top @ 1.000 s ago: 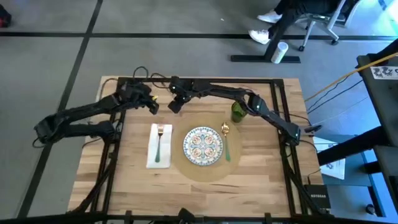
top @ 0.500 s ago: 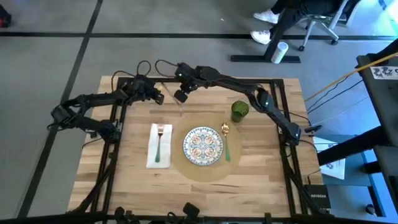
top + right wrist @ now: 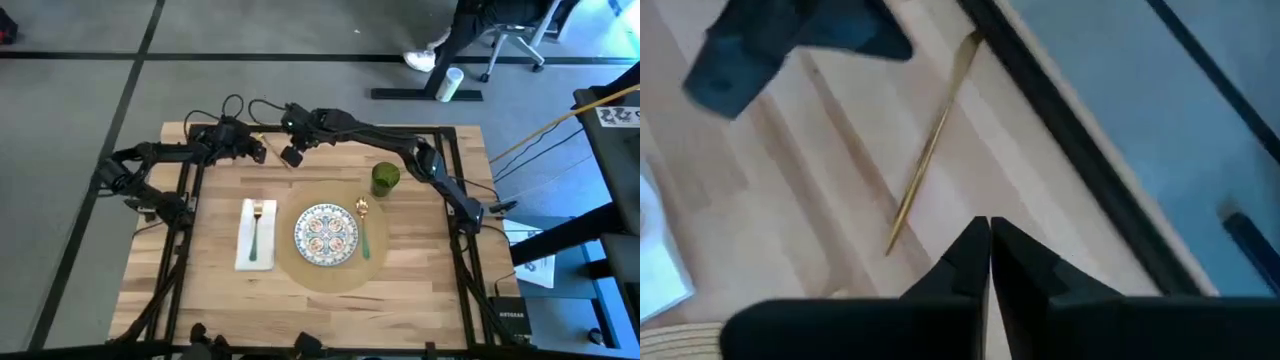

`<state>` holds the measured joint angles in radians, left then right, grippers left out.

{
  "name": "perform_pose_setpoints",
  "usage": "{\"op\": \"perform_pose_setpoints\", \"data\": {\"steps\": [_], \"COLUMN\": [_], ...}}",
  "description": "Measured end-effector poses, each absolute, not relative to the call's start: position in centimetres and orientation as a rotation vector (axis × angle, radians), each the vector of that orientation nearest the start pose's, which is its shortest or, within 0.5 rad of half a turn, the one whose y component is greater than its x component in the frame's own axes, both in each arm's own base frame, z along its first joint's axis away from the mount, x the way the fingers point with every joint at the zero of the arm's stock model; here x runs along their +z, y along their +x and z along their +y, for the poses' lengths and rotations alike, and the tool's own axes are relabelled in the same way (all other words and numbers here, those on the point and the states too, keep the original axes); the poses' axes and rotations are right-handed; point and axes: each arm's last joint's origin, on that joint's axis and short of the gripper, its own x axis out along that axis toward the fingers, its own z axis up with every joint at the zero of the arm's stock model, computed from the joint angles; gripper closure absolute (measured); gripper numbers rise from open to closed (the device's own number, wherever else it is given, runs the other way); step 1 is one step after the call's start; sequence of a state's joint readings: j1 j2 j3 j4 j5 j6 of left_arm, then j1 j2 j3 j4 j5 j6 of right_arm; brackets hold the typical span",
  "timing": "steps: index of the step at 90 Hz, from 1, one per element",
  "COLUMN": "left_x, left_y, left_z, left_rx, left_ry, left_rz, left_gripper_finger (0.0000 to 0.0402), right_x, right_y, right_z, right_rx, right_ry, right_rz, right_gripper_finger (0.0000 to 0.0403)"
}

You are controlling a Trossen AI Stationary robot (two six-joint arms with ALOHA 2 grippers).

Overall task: Set table place
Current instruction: Put the gold table knife to the right of the green spoon on the brown place mat

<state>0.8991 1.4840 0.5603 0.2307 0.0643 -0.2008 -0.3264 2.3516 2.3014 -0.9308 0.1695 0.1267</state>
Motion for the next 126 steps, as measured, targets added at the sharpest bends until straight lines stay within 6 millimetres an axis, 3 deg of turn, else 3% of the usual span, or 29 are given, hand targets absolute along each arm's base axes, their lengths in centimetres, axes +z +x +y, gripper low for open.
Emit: {"op": "perform_pose_setpoints", "data": {"steps": [15, 39, 86, 111, 126], "left_x": [14.5, 12.4, 13.5, 14.3, 13.6], "left_y": [17.6, 18.2, 17.9, 18.5, 19.2], "left_z": [22.3, 23.2, 24.9, 25.9, 26.9], "left_rx": [0.878, 0.888, 1.027, 0.998, 0.970], "left_ry": [-0.531, -0.607, -0.543, -0.528, -0.563], "left_rz": [0.559, 0.668, 0.701, 0.713, 0.800], "left_gripper_finger": [0.0402, 0.0402, 0.0402, 0.0402, 0.0402], "right_x": [25.1, 25.4, 25.5, 25.6, 25.6], "right_y": [48.2, 48.6, 48.6, 48.7, 48.7], "right_z": [-16.0, -14.9, -14.9, -14.9, -14.7], "right_rx": [-0.510, -0.488, -0.481, -0.473, -0.469], "right_ry": [0.191, 0.172, 0.163, 0.166, 0.163], "right_rz": [0.970, 0.956, 0.949, 0.942, 0.944], "right_gripper_finger": [0.0403, 0.0403, 0.0403, 0.0403, 0.0403]}}
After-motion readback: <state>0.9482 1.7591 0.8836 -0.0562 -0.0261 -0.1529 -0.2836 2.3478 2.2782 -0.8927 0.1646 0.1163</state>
